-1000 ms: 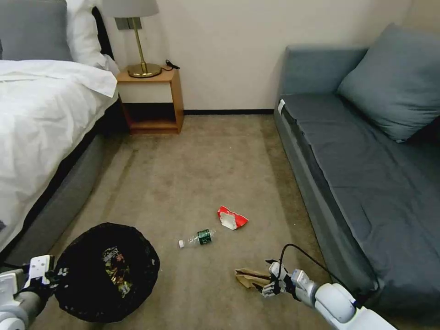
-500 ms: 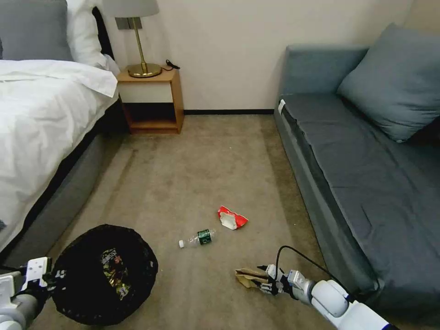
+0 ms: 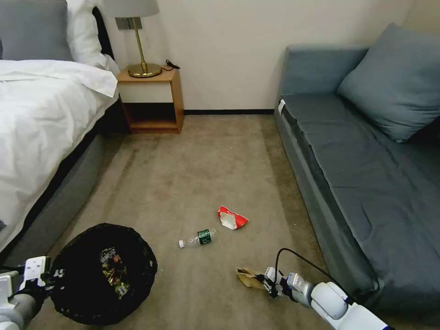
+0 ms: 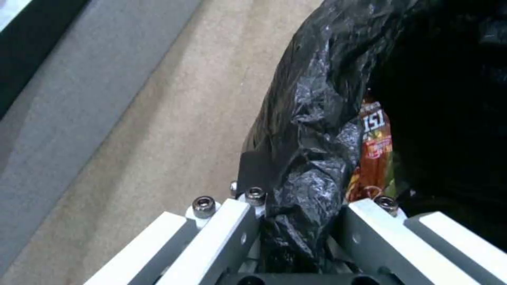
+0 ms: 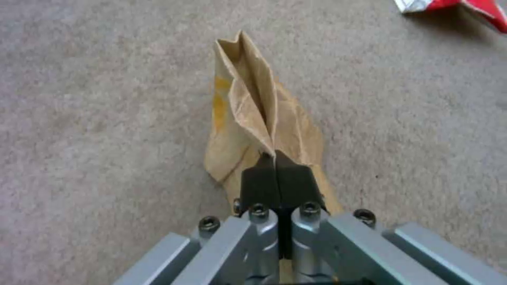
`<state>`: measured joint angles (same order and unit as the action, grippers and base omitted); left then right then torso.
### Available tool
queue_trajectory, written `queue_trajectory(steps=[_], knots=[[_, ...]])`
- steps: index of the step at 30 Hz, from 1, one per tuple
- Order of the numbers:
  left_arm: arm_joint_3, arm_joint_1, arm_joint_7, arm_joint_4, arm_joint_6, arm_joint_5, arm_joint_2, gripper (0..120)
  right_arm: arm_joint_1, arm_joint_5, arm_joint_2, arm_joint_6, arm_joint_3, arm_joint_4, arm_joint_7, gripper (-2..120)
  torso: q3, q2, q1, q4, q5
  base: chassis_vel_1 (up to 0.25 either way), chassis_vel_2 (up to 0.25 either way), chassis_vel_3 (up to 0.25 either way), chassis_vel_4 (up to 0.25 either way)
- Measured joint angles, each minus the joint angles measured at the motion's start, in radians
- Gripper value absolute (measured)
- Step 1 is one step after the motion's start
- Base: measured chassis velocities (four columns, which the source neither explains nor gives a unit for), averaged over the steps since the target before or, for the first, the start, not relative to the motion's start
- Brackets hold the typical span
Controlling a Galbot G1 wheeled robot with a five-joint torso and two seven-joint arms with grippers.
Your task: Pick up the trash bin, then pick up the garbage on the floor and place it into the trash bin.
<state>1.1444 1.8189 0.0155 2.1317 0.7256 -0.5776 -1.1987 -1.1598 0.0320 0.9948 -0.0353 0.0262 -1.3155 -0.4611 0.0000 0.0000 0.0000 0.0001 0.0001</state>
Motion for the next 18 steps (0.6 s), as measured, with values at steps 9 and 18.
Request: queue_trajectory(steps=[9,18], knots=[[0.002,0.004,0.0,0.016,0.0,-0.001,-0.005,3,-0.059,0.166,-0.022,0.025,-0.076,-0.221,0.031,0,0.0,0.0,0.0,-0.0002,-0.0001,0.0,0.0,0.0,0.0],[-0.003,0.018,0.0,0.049,0.0,-0.002,-0.017,3,-0.018,0.442,0.01,0.112,0.042,-0.64,0.26,0,0.0,0.0,0.0,0.0001,-0.0004,0.0,0.0,0.0,0.0]])
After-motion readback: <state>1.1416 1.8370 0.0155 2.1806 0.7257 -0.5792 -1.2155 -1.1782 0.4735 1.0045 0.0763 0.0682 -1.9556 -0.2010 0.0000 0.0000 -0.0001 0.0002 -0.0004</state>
